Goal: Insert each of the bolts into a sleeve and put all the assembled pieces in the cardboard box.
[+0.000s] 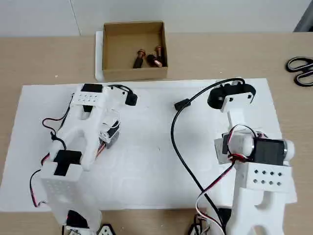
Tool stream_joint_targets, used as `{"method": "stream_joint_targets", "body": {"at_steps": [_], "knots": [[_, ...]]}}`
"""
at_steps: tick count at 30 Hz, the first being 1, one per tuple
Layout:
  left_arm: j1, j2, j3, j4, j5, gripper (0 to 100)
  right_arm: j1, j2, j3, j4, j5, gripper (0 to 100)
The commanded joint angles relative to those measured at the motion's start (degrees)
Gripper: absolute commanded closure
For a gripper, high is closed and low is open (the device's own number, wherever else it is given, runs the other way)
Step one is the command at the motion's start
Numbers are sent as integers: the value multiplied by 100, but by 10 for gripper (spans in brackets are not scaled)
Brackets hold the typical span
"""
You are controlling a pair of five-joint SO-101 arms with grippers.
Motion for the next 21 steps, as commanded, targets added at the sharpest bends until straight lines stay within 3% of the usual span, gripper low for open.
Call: {"method": "stream_joint_targets", "body": {"at_steps": [1,5,9,16,21], "knots": [[-53,202,-31,-167,35,975,31,-110,-18,-48,70,984],[-62,202,-31,-167,53,984,22,-110,-18,-48,70,984],[-18,202,-207,-35,545,992,13,-110,-18,-48,70,984],[-9,202,-1640,1143,1582,993,22,-110,-35,-101,53,984],[-18,9,-2211,1143,1732,994,31,-110,-53,-110,44,983]]}}
